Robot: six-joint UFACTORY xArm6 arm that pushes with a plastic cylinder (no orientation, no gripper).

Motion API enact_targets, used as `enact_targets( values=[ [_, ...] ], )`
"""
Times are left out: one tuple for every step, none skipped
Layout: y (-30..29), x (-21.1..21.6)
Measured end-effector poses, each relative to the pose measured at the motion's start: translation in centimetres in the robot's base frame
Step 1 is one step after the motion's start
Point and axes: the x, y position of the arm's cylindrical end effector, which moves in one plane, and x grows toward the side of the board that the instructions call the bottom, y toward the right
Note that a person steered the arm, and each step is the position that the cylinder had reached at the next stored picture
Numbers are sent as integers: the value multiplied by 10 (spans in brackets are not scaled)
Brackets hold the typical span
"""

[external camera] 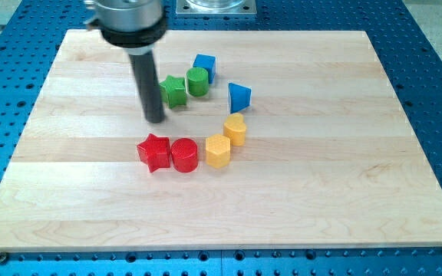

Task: Move the green star to the top left of the cube

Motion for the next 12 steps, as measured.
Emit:
enact_targets(
  values=[
    [26,13],
    [61,10],
    [54,-8],
    [34,-34],
    [27,-46],
    [27,-49],
    [26,-47],
    [26,-23],
    [11,-17],
    [-9,-18],
    [-23,-39],
    [-22,-69]
  ],
)
